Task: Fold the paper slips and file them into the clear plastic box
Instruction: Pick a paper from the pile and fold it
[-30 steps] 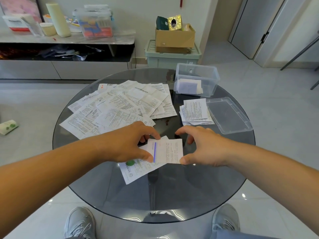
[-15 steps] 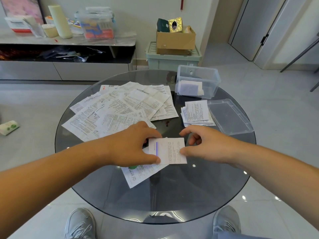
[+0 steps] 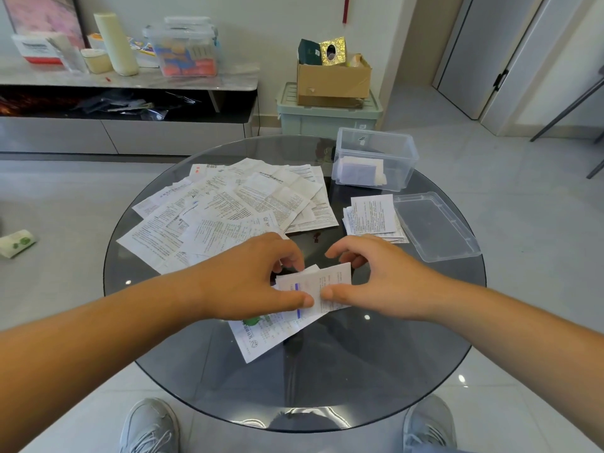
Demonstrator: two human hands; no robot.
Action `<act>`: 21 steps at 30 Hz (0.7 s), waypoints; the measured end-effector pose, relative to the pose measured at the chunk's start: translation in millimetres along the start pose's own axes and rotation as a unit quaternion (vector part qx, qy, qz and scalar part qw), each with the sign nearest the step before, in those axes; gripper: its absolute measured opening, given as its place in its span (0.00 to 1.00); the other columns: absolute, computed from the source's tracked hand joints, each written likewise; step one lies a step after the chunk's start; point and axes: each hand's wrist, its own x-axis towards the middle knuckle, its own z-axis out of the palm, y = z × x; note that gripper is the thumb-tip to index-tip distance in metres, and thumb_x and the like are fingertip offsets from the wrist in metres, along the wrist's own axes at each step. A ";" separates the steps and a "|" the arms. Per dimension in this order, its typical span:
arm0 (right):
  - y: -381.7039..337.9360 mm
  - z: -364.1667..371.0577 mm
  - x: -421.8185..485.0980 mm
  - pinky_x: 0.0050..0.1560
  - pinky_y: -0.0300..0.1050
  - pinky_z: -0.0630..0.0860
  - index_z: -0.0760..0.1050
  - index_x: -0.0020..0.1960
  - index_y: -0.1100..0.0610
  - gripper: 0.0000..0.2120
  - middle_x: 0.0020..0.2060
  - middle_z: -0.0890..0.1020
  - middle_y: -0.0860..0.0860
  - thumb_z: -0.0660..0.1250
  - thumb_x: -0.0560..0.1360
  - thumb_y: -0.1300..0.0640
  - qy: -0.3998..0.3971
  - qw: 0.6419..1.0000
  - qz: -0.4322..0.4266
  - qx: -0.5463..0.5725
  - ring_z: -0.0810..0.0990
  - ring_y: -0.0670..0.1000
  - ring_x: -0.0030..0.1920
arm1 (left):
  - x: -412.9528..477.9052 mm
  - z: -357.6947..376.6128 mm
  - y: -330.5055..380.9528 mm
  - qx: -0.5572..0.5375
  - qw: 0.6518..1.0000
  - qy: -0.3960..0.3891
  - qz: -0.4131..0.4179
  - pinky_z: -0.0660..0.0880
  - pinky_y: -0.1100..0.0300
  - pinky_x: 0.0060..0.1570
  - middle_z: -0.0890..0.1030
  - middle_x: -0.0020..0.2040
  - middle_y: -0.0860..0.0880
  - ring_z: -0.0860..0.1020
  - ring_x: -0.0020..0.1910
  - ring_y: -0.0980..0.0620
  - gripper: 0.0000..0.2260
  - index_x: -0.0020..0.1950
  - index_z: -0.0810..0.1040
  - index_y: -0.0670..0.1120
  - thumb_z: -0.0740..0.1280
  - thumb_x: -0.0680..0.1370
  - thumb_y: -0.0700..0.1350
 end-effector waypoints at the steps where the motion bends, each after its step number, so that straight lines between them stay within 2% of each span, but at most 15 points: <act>1: 0.0 0.0 -0.6 0.51 0.34 0.72 0.73 0.60 0.41 0.22 0.56 0.75 0.42 0.75 0.70 0.40 -0.002 1.000 -0.005 0.006 0.75 0.42 0.57 | -0.4 -0.3 0.2 -0.006 1.000 0.002 -0.001 0.74 0.68 0.50 0.74 0.53 0.61 0.74 0.51 0.63 0.16 0.56 0.76 0.58 0.71 0.73 0.64; 4: 1.0 0.7 -1.2 0.45 0.33 0.72 0.76 0.54 0.42 0.13 0.54 0.77 0.41 0.74 0.72 0.44 -0.004 1.000 -0.017 0.007 0.76 0.41 0.54 | -0.6 -0.4 1.7 -0.015 1.000 0.001 -0.006 0.75 0.68 0.50 0.76 0.52 0.60 0.76 0.50 0.62 0.14 0.53 0.79 0.56 0.70 0.74 0.62; 8: -0.2 0.2 -0.7 0.48 0.41 0.78 0.80 0.49 0.46 0.08 0.49 0.78 0.43 0.74 0.73 0.45 0.006 1.000 -0.015 0.009 0.78 0.45 0.50 | 0.7 0.5 3.8 -0.016 1.000 -0.009 -0.013 0.77 0.61 0.50 0.78 0.51 0.58 0.79 0.49 0.58 0.10 0.51 0.81 0.54 0.69 0.77 0.59; 12: 3.1 4.2 1.3 0.49 0.43 0.78 0.77 0.50 0.45 0.12 0.50 0.76 0.44 0.74 0.71 0.42 0.011 1.000 -0.012 -0.007 0.76 0.45 0.51 | 1.5 3.6 3.1 0.016 1.000 -0.008 -0.008 0.76 0.65 0.48 0.75 0.52 0.59 0.77 0.49 0.59 0.11 0.54 0.78 0.55 0.70 0.77 0.58; 14: 5.2 7.5 1.5 0.53 0.40 0.76 0.73 0.56 0.44 0.19 0.52 0.75 0.42 0.75 0.70 0.42 0.023 1.000 -0.011 0.004 0.75 0.44 0.54 | 3.2 6.7 2.1 0.037 0.999 -0.009 -0.001 0.72 0.68 0.47 0.73 0.53 0.60 0.74 0.51 0.59 0.14 0.58 0.75 0.56 0.71 0.76 0.58; 17: 4.4 9.3 1.3 0.57 0.41 0.72 0.67 0.65 0.41 0.32 0.54 0.71 0.40 0.77 0.67 0.40 0.015 1.000 -0.007 -0.013 0.70 0.42 0.58 | 7.3 11.5 2.9 0.059 0.998 -0.022 -0.008 0.70 0.67 0.51 0.71 0.56 0.59 0.71 0.54 0.58 0.20 0.62 0.72 0.58 0.72 0.74 0.61; 21: 2.4 14.0 2.9 0.63 0.49 0.70 0.68 0.61 0.39 0.28 0.54 0.68 0.42 0.75 0.66 0.36 0.005 0.996 -0.010 -0.087 0.65 0.46 0.60 | 10.9 16.8 7.5 0.068 0.997 -0.042 -0.023 0.70 0.65 0.54 0.69 0.59 0.56 0.69 0.56 0.56 0.22 0.63 0.67 0.58 0.71 0.74 0.62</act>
